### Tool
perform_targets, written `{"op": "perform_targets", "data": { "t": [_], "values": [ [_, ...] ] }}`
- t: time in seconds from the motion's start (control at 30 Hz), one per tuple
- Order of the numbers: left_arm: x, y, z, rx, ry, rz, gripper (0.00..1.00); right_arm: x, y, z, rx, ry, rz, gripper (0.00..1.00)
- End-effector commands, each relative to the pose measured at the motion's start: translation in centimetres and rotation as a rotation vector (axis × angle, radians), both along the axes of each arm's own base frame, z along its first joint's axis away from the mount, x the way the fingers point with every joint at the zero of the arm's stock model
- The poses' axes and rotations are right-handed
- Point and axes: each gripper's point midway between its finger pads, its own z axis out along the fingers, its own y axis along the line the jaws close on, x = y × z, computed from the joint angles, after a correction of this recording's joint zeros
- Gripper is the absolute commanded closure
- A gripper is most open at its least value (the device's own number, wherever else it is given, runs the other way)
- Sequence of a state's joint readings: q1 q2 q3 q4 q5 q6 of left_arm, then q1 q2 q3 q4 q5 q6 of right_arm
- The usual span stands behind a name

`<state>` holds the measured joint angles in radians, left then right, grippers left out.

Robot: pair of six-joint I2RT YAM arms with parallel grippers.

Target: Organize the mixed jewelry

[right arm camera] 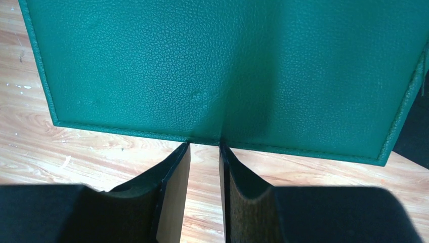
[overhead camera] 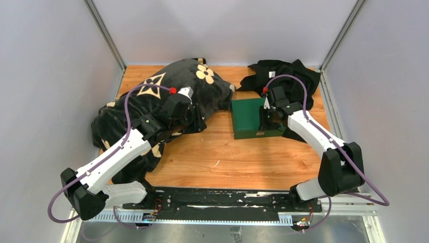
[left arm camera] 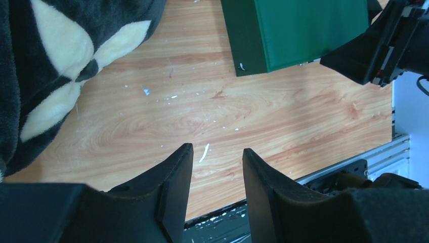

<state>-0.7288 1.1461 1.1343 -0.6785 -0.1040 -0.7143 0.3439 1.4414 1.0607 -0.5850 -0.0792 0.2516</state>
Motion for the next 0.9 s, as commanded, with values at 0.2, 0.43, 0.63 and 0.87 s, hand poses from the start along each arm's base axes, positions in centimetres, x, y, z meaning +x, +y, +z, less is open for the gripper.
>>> {"op": "perform_targets", "data": {
  "t": [0.2, 0.43, 0.63, 0.87],
  "values": [
    [-0.1, 0.6, -0.3, 0.016, 0.001, 0.025, 0.54, 0.3, -0.7, 4.6, -0.038, -0.085, -0.003, 0.68],
    [0.1, 0.4, -0.2, 0.016, -0.001, 0.021, 0.54, 1.4, -0.2, 5.6, -0.021, -0.117, 0.003, 0.64],
    [0.2, 0.5, -0.1, 0.019, -0.006, 0.025, 0.54, -1.3, 0.0, -2.3, -0.030, 0.072, 0.014, 0.64],
    [0.6, 0.8, 1.6, 0.026, -0.040, 0.030, 0.54, 0.3, -1.3, 8.9, -0.049, -0.167, 0.000, 0.60]
  ]
}}
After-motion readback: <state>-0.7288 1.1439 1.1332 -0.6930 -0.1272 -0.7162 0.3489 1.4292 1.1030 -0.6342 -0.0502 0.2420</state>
